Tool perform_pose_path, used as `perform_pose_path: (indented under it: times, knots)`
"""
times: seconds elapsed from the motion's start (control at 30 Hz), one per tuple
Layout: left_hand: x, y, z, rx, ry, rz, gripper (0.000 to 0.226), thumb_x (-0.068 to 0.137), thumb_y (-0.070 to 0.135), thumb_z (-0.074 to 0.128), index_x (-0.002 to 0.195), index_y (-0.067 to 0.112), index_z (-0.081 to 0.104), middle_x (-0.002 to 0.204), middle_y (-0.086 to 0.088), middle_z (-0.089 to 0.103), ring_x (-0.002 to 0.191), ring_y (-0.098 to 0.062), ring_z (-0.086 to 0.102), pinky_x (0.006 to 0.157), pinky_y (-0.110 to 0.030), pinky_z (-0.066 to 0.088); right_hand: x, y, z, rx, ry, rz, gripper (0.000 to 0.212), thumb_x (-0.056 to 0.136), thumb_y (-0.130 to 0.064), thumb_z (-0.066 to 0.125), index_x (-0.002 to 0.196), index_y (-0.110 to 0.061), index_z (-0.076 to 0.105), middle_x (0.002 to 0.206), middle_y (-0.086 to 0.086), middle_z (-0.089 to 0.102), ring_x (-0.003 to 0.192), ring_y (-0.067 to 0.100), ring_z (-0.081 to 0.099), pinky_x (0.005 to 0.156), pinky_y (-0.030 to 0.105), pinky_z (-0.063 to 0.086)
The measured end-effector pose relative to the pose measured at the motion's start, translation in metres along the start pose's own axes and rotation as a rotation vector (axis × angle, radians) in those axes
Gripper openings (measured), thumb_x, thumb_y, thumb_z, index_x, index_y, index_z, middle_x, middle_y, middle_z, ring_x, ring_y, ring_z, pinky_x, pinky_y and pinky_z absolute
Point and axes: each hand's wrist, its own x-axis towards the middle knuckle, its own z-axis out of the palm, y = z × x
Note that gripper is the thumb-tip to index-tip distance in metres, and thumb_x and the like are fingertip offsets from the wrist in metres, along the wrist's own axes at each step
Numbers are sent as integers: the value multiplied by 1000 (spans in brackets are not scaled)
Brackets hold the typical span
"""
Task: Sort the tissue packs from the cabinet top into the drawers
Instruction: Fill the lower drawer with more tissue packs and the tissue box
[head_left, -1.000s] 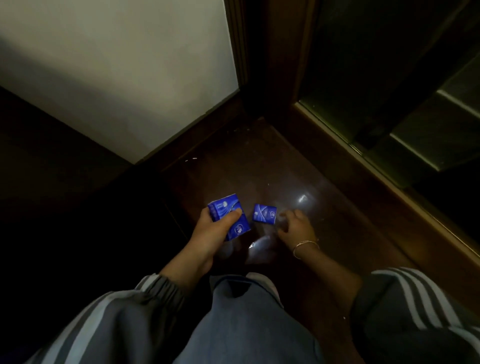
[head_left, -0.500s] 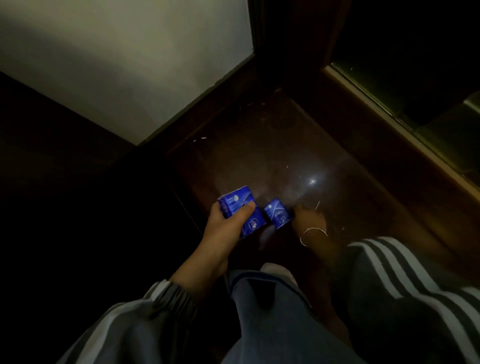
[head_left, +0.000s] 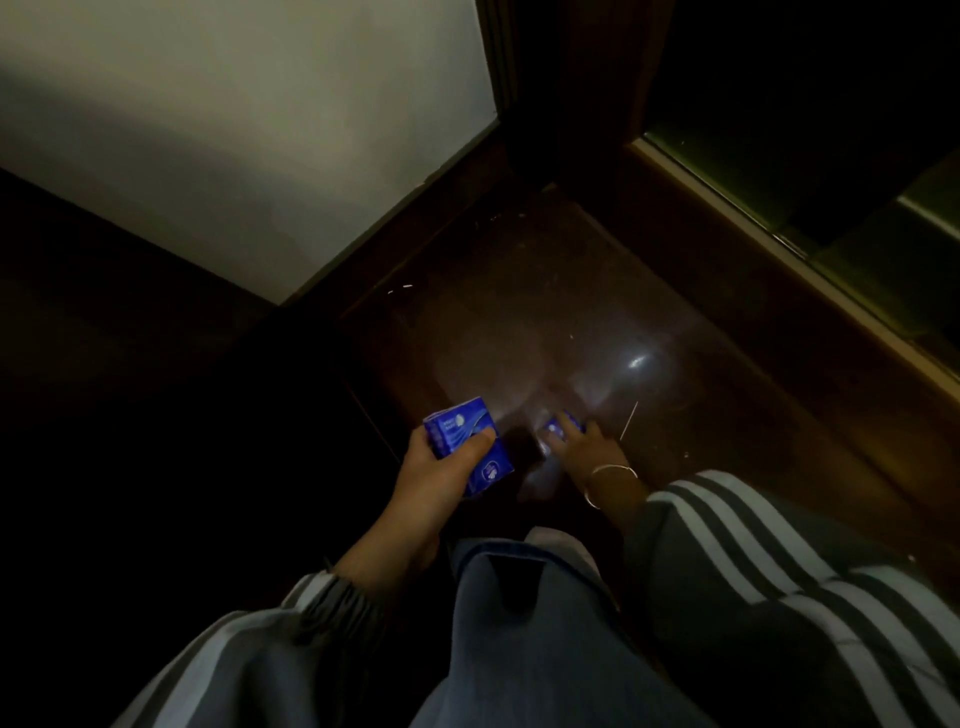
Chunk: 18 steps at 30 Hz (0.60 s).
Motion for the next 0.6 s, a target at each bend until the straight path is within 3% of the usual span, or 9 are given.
perform_pose_path:
  times: [0.07,0.2,0.3,0.43,0.53,0.6]
  knots:
    - [-1,1,0,-1,-11,2,49,85,23,69,127,15,47,119,-9,63,103,-25,66,89,-42,55,-12,10,8,56,27,65,54,95,-16,41,143,-34,25,156,8,10,128,40,33,97,47,46]
    - [-12,9,-2,12,-48,36,47,86,24,68,126,16,47,118,-8,64,101,-26,66,88,-46,55,-40,22,7,511,81,282,87,65,-28,80,136,-17,31,139,16,28,111,40,53,89,43,50]
    - [-30,20,-5,-2,-67,80,45,86,22,68,126,15,48,117,-10,65,102,-28,67,87,-44,56,-67,21,-17,810,275,352,76,60,-34,82,121,-16,40,126,11,38,104,36,57,83,43,54]
    - [-64,42,-7,4,-123,157,44,85,19,68,125,14,50,117,-10,66,103,-26,66,92,-45,54,-115,13,-76,1016,591,252,66,58,-28,82,112,-27,45,117,0,42,101,22,56,79,29,49]
    - [-94,65,-6,-27,-165,215,45,85,19,69,126,15,50,116,-8,67,97,-20,68,74,-30,58,-162,15,-141,1149,806,116,63,60,-18,83,108,-31,45,116,-1,46,100,15,54,82,21,47]
    - [-120,80,-4,-64,-212,248,44,85,20,68,126,16,51,111,-6,69,86,-13,70,58,-21,56,-199,15,-188,1167,902,15,62,62,-14,83,112,-25,47,119,0,47,102,10,53,86,18,46]
